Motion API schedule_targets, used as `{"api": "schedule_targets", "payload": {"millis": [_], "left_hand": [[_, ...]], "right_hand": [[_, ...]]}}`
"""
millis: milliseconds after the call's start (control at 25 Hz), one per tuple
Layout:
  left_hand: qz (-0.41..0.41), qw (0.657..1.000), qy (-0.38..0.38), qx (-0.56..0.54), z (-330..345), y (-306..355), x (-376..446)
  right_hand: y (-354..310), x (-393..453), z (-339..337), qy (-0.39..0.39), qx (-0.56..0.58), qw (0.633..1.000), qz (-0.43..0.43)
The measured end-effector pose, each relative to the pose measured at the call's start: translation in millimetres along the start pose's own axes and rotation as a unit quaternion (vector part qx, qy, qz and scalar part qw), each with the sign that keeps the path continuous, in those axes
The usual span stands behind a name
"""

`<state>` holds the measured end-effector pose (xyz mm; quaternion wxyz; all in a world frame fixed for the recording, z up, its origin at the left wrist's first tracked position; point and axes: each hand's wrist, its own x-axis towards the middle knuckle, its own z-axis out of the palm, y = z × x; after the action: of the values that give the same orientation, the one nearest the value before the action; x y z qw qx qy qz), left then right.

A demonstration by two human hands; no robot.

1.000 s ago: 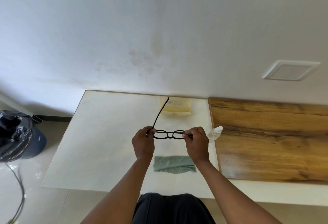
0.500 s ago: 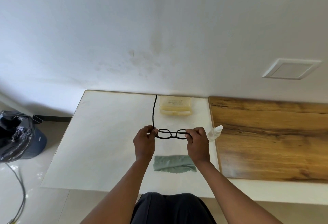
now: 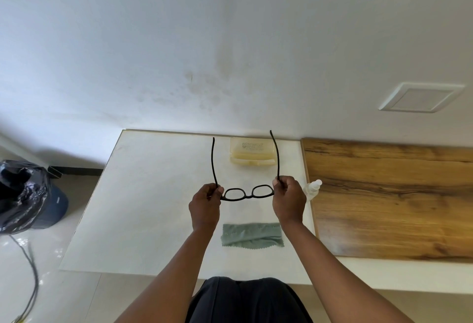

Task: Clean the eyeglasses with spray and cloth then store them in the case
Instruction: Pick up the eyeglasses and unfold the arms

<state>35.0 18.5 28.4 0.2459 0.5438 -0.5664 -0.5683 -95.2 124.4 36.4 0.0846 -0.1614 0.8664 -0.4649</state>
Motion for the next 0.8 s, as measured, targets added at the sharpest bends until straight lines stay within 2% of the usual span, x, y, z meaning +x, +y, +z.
{"api": "schedule_targets", "payload": {"millis": [320,560,800], "left_hand": [[-0.007,1.0,-0.011,-0.025,-2,-2,0],[0.016,0.993,-0.073,-0.088,-2,6,2],[-0.022,0.961,-0.175,-0.215,-9,19,3]], "right_hand": [[3,5,-2,-0.032,0.062,0.996,0.061],[-3,15,-11,-0.056,0.139,0.98,0.131],[-12,24,-24,-0.065,0.183,0.965,0.176]]}}
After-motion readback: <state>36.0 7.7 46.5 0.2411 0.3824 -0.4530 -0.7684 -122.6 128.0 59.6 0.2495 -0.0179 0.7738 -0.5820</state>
